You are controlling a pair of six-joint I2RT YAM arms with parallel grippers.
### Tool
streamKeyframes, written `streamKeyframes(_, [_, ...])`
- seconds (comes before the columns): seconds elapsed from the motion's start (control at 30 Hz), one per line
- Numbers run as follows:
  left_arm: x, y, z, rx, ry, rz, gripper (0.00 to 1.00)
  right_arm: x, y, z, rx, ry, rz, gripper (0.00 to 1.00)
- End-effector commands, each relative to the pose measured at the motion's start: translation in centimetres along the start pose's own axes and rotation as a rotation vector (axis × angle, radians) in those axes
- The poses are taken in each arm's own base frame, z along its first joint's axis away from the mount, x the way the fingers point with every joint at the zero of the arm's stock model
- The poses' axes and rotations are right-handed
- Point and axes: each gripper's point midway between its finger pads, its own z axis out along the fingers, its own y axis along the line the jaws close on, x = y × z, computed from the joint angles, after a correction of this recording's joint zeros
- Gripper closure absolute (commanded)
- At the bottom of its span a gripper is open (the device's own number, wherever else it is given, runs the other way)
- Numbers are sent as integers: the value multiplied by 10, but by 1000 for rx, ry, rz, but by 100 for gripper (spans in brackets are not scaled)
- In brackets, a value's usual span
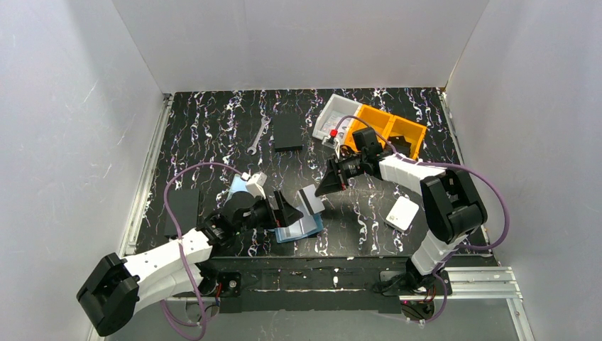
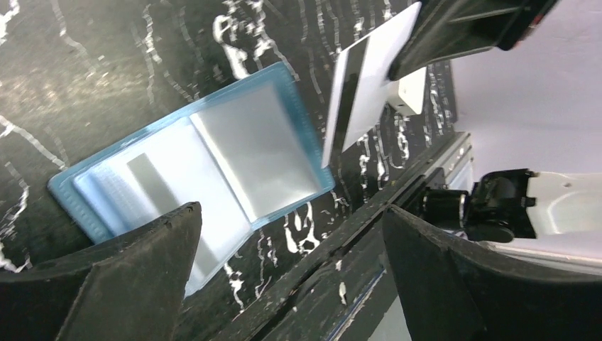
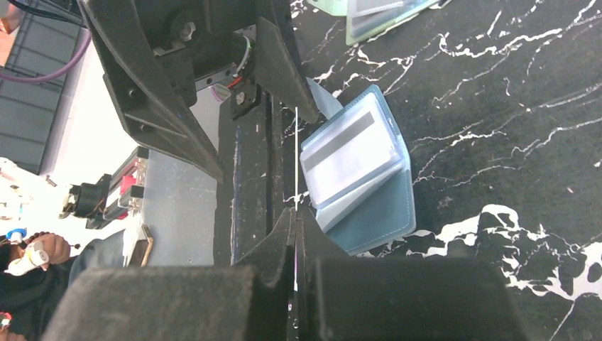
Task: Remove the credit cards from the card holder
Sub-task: Place the credit card in the storage box.
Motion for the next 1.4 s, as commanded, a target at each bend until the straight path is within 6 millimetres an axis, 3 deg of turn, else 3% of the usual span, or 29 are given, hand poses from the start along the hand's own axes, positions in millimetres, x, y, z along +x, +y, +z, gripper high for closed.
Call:
streamKeyframes(0.0, [-12,-33,0,157,-26,100,2,-21,26,-5,-85,-39,-84,99])
streamKeyframes(0.13, [-16,-53,4,252,-28,132,7,-25,34,-7,-110,-49,-103,99])
streamKeyframes(0.3, [-27,-53,14,243,-77,140,21,-30,45,-9,-120,-65,-124,99])
streamKeyframes(0.63, [-42,-77,20,348,-144,178,48,-33,52,-10,-130,-69,-134,99])
streamKeyframes(0.7, [-44,-81,20,367,-143,190,58,-33,52,-10,-128,-69,-136,99])
streamKeyframes(0.87, [-41,-93,20,422,-117,222,100,-32,52,-10,-125,-69,-132,99])
streamKeyframes(1.1, [-40,-96,10,470,-150,379,100,-33,53,-10,-119,-72,-151,99])
streamKeyframes(1.13, [-40,-94,8,468,-157,418,100,-33,55,-11,-124,-72,-158,91])
streamKeyframes(1.23, [-37,-84,1,418,-137,581,100,-36,60,-15,-138,-71,-185,55])
streamKeyframes(1.37, [-34,-61,-18,318,-74,881,100,-39,69,-28,-123,-68,-246,34])
